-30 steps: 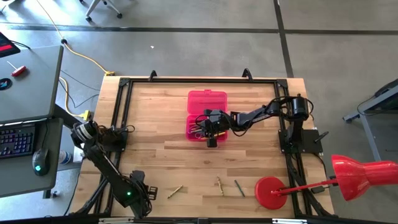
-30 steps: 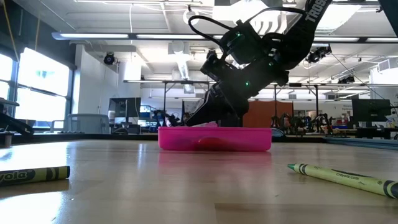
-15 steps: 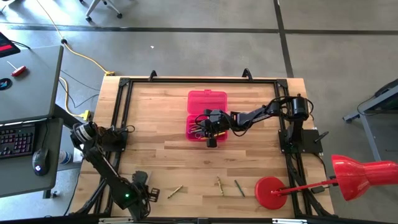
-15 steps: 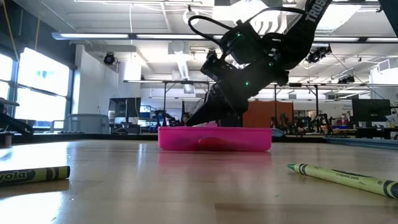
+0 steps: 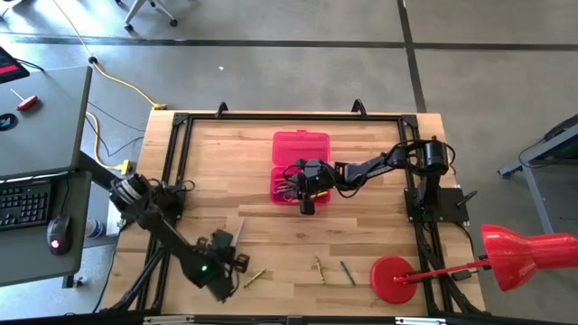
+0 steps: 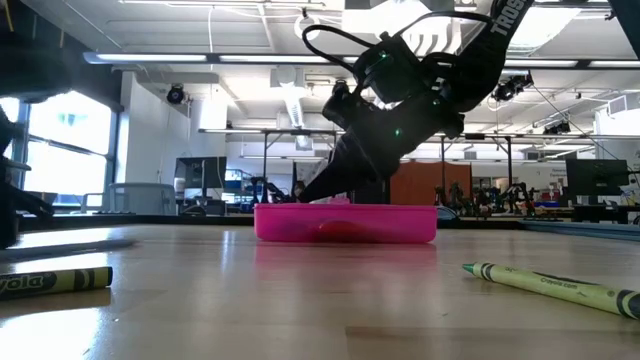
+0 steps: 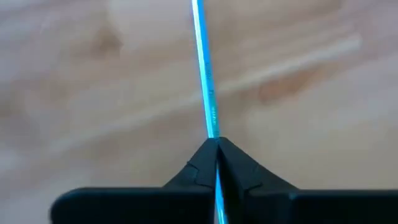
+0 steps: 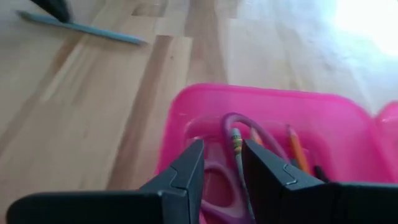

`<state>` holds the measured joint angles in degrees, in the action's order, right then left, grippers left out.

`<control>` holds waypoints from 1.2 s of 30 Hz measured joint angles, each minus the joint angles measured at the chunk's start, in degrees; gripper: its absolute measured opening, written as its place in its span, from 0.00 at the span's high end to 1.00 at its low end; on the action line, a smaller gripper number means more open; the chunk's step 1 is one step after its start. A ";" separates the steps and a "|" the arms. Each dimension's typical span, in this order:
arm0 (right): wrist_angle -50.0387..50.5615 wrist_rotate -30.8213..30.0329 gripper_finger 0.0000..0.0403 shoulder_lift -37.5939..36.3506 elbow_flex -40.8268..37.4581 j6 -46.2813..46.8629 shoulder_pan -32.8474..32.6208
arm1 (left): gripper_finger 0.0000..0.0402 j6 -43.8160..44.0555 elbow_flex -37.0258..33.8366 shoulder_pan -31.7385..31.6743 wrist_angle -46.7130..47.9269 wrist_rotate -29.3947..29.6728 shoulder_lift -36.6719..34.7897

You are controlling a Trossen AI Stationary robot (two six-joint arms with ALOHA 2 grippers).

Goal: Pick & place school supplies into a supply box
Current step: Put the blue pencil into the pink supply box

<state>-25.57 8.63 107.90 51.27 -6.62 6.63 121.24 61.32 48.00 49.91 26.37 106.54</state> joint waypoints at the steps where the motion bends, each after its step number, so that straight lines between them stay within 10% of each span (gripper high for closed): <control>1: -0.01 0.85 0.78 0.00 0.00 0.36 -0.05 | 0.92 -1.95 -0.64 -1.16 -0.84 0.53 -0.02; 7: -0.06 1.32 0.78 0.00 0.00 0.10 -1.64 | 0.94 -8.92 -1.25 -6.14 -2.39 2.09 -0.23; 20: -5.00 1.20 0.78 -0.02 0.00 -1.11 -4.90 | 0.66 -18.75 -1.23 -14.17 -2.19 1.17 -0.32; 36: -5.65 1.19 0.78 -0.02 0.00 -2.35 -10.95 | 0.69 -18.20 -1.18 -13.85 -4.35 14.12 9.40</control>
<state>-31.22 9.82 107.87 51.27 -8.97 -4.32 103.04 60.14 34.15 45.56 40.49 115.94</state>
